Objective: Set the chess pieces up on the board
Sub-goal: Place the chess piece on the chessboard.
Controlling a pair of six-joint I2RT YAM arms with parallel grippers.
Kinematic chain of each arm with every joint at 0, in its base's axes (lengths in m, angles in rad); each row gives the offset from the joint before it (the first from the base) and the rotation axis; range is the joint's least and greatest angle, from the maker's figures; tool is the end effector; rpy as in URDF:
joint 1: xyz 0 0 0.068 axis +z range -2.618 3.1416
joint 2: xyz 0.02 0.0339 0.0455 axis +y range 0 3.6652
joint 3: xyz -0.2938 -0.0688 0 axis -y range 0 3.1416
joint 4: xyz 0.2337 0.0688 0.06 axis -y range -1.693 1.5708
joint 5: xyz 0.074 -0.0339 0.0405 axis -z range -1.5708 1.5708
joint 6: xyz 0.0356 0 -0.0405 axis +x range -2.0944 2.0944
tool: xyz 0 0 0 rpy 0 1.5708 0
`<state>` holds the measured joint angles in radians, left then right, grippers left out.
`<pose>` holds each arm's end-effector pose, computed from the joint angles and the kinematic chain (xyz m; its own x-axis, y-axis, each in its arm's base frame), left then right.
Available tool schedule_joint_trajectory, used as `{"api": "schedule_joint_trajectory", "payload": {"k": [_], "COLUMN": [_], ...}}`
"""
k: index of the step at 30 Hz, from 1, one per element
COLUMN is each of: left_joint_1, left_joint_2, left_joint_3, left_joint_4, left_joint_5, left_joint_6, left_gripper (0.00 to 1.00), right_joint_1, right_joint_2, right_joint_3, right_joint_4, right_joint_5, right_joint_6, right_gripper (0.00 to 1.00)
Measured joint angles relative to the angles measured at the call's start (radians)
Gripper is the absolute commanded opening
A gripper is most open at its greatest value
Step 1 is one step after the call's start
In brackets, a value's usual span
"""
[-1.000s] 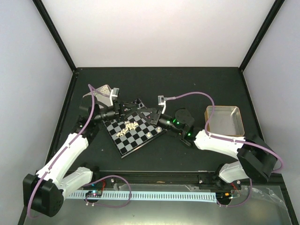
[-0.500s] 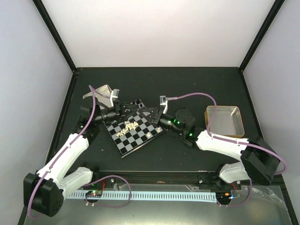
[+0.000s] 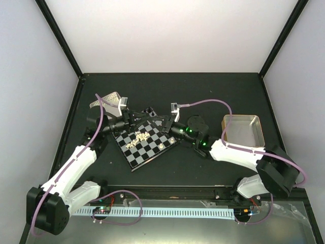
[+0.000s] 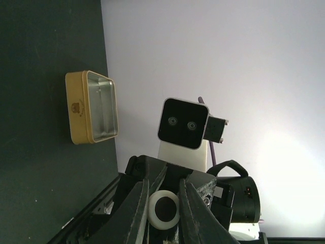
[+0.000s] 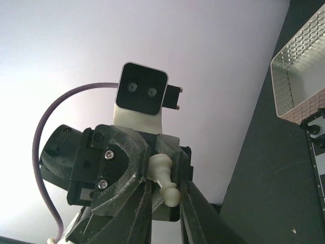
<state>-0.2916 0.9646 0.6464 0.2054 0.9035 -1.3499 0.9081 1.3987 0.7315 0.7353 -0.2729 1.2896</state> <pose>0.1728 -0.0811 0.3280 -0.9266 -0.3523 -0.1314 0.0976 0.1123 -0.9889 0.1760 0.2412 0.3129 -0.8767 0.3804 -0.2945 -0.2968 0.0541 0.9534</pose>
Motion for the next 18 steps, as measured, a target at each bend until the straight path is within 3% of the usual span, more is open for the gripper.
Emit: {"api": "schedule_joint_trajectory", "payload": {"k": [3, 6, 9, 11, 13, 18], "left_joint_1": [0.003, 0.005, 0.005, 0.005, 0.004, 0.027], "left_joint_2": [0.000, 0.000, 0.000, 0.000, 0.000, 0.000], "left_joint_3": [-0.016, -0.027, -0.028, -0.028, -0.028, 0.002], "left_joint_4": [0.034, 0.041, 0.041, 0.023, -0.019, -0.235], "left_joint_5": [-0.008, -0.017, -0.021, -0.027, -0.031, -0.098], "left_joint_6": [-0.027, -0.041, -0.035, -0.005, 0.043, 0.241], "left_gripper": [0.03, 0.12, 0.27, 0.46, 0.58, 0.70], "right_joint_1": [-0.001, -0.005, -0.011, -0.014, -0.024, -0.048], "right_joint_2": [0.016, 0.022, 0.023, 0.023, 0.023, 0.009], "right_joint_3": [0.007, 0.007, 0.010, 0.019, 0.037, 0.098], "right_joint_4": [-0.001, -0.002, -0.011, -0.036, -0.087, -0.329], "right_joint_5": [0.001, 0.002, -0.002, -0.008, -0.015, -0.025], "right_joint_6": [0.002, 0.008, 0.003, -0.009, -0.032, -0.159], "right_gripper": [0.09, 0.02, 0.01, 0.01, 0.01, 0.01]}}
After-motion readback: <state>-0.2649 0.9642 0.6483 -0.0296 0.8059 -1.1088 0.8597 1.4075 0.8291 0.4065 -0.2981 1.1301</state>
